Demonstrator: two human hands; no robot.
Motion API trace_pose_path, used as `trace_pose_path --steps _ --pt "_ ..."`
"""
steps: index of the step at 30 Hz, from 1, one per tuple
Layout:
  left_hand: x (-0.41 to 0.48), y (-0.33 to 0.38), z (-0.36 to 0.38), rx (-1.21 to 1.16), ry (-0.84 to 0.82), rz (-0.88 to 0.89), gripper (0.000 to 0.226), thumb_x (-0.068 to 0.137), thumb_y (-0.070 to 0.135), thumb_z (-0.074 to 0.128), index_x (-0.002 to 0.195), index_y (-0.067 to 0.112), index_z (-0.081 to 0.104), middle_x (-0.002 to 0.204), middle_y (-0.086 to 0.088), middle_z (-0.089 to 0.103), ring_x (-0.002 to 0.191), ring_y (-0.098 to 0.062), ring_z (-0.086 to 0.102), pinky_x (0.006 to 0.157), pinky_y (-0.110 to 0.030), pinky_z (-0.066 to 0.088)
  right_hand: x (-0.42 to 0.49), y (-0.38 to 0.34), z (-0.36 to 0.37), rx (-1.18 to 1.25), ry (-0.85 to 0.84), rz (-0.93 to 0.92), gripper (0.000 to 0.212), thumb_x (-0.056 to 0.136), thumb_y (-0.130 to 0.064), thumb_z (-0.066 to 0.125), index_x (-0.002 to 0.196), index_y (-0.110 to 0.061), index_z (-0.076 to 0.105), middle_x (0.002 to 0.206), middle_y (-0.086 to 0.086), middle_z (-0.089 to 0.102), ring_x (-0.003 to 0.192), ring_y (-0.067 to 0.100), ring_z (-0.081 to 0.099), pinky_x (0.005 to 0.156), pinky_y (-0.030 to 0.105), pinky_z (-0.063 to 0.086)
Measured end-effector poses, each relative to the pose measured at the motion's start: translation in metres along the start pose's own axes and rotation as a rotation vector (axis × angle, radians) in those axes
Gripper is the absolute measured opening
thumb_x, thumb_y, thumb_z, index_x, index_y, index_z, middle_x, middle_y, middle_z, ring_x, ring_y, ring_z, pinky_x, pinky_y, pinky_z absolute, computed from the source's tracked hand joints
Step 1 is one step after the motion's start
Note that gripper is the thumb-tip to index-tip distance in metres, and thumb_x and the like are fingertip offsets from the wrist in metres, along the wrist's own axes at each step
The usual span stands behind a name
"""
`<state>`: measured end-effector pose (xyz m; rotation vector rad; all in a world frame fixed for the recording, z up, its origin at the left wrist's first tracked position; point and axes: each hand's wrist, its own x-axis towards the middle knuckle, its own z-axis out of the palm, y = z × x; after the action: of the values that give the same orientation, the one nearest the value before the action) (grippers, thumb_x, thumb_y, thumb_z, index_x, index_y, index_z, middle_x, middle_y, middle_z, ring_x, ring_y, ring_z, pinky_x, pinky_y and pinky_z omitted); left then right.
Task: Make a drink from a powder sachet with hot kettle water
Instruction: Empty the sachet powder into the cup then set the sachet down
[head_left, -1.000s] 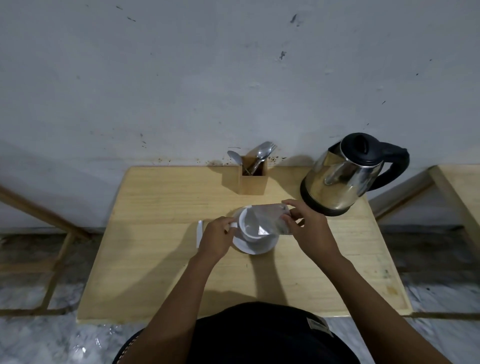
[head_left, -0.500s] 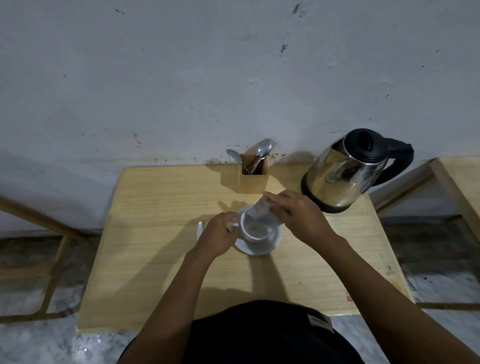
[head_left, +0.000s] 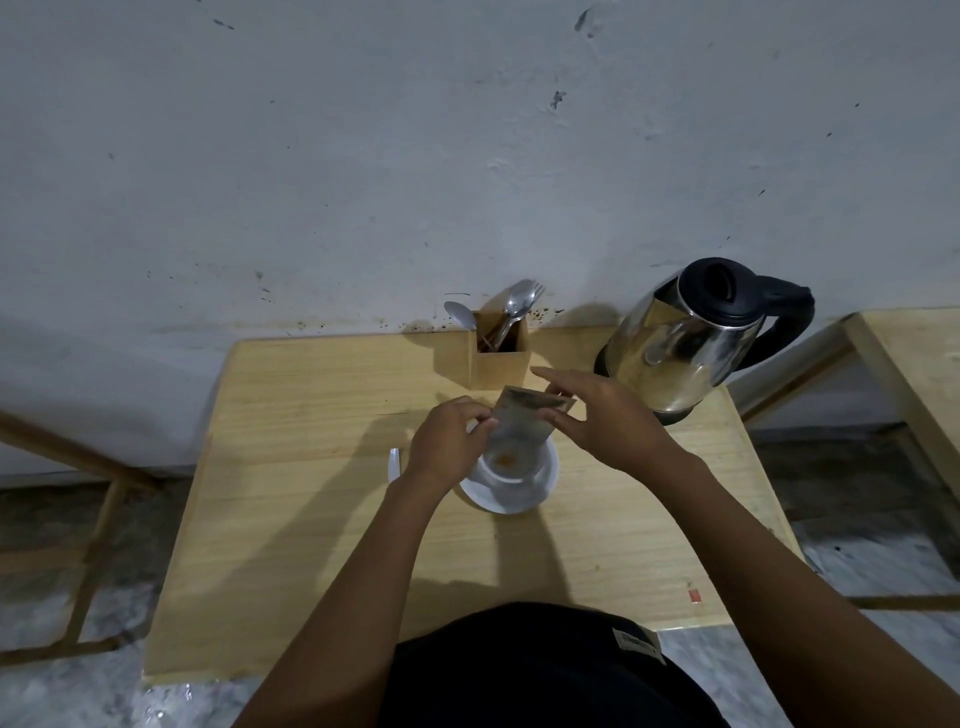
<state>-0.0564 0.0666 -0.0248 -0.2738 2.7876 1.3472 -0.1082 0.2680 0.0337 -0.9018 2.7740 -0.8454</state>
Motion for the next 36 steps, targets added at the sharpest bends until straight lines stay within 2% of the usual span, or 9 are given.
trace_pose_path --steps 4,8,13,18,24,28,32,34,36 --pt "-0.003 -0.004 0.003 -0.037 0.022 -0.010 0.014 0.087 0.019 0.065 0.091 0.010 0.074 0.092 -0.005 0.071 0.074 -0.016 0.057 0.073 -0.033 0.049 -0.006 0.006 -0.004 0.042 0.043 0.107 0.026 0.087 -0.021 0.071 0.113 -0.026 0.070 0.089 -0.017 0.066 0.078 -0.002 0.058 0.069 0.007 0.041" --pt "-0.004 -0.005 0.005 -0.038 0.028 -0.010 0.013 0.087 0.018 0.065 0.090 0.009 0.074 0.090 -0.005 0.070 0.070 -0.013 0.052 0.070 -0.031 0.047 -0.009 0.000 0.000 0.013 0.086 0.103 0.012 0.087 -0.022 0.071 0.099 -0.024 0.074 0.087 -0.015 0.069 0.074 0.001 0.059 0.067 0.016 0.045" --pt "-0.007 -0.006 0.004 -0.050 0.024 -0.012 0.015 0.088 0.015 0.062 0.093 0.009 0.075 0.085 0.001 0.066 0.063 -0.005 0.048 0.068 -0.025 0.040 -0.012 -0.004 0.006 -0.018 0.103 0.095 0.012 0.085 -0.027 0.073 0.096 -0.026 0.077 0.087 -0.014 0.072 0.069 0.002 0.059 0.064 0.016 0.041" --pt "-0.007 -0.006 0.005 -0.040 0.034 -0.028 0.013 0.088 0.019 0.064 0.087 0.010 0.074 0.085 -0.001 0.068 0.064 -0.010 0.049 0.068 -0.028 0.045 -0.016 -0.003 0.009 -0.005 0.208 0.063 0.010 0.082 -0.026 0.075 0.092 -0.027 0.078 0.085 -0.011 0.072 0.066 0.006 0.058 0.066 0.026 0.048" --pt "-0.009 -0.006 0.005 -0.049 0.049 -0.037 0.013 0.087 0.018 0.065 0.089 0.009 0.074 0.089 -0.004 0.071 0.064 -0.009 0.049 0.068 -0.027 0.044 -0.018 -0.004 0.012 -0.001 0.218 0.055 0.012 0.081 -0.025 0.077 0.093 -0.027 0.079 0.083 -0.010 0.070 0.065 0.007 0.054 0.063 0.023 0.042" --pt "-0.012 -0.004 0.004 -0.070 0.039 -0.043 0.013 0.087 0.017 0.065 0.091 0.009 0.074 0.090 -0.004 0.071 0.063 -0.006 0.050 0.064 -0.022 0.041 -0.019 -0.004 0.014 0.016 0.224 0.068 0.013 0.080 -0.026 0.077 0.092 -0.029 0.079 0.081 -0.010 0.071 0.065 0.007 0.053 0.063 0.027 0.045" --pt "-0.018 0.000 0.003 -0.148 0.024 -0.076 0.012 0.085 0.024 0.067 0.086 0.013 0.071 0.065 0.013 0.057 0.051 -0.002 0.047 0.051 -0.013 0.032 -0.018 -0.002 0.017 0.019 0.238 0.075 0.013 0.080 -0.026 0.078 0.092 -0.030 0.079 0.080 -0.010 0.070 0.068 0.002 0.048 0.065 0.032 0.046" --pt "-0.018 0.001 0.004 -0.186 0.040 -0.098 0.013 0.085 0.028 0.069 0.083 0.015 0.069 0.053 0.014 0.049 0.046 0.000 0.047 0.046 -0.012 0.029 -0.018 -0.002 0.019 0.011 0.240 0.061 0.013 0.079 -0.026 0.079 0.092 -0.029 0.079 0.079 -0.008 0.070 0.069 0.004 0.049 0.065 0.036 0.049" --pt "-0.017 0.002 0.004 -0.185 0.057 -0.099 0.020 0.086 0.028 0.068 0.083 0.009 0.070 0.061 0.009 0.058 0.056 -0.006 0.051 0.054 -0.021 0.039 -0.017 -0.004 0.020 0.016 0.235 0.055 0.015 0.080 -0.026 0.078 0.094 -0.029 0.079 0.080 -0.008 0.070 0.071 0.007 0.051 0.066 0.039 0.050"
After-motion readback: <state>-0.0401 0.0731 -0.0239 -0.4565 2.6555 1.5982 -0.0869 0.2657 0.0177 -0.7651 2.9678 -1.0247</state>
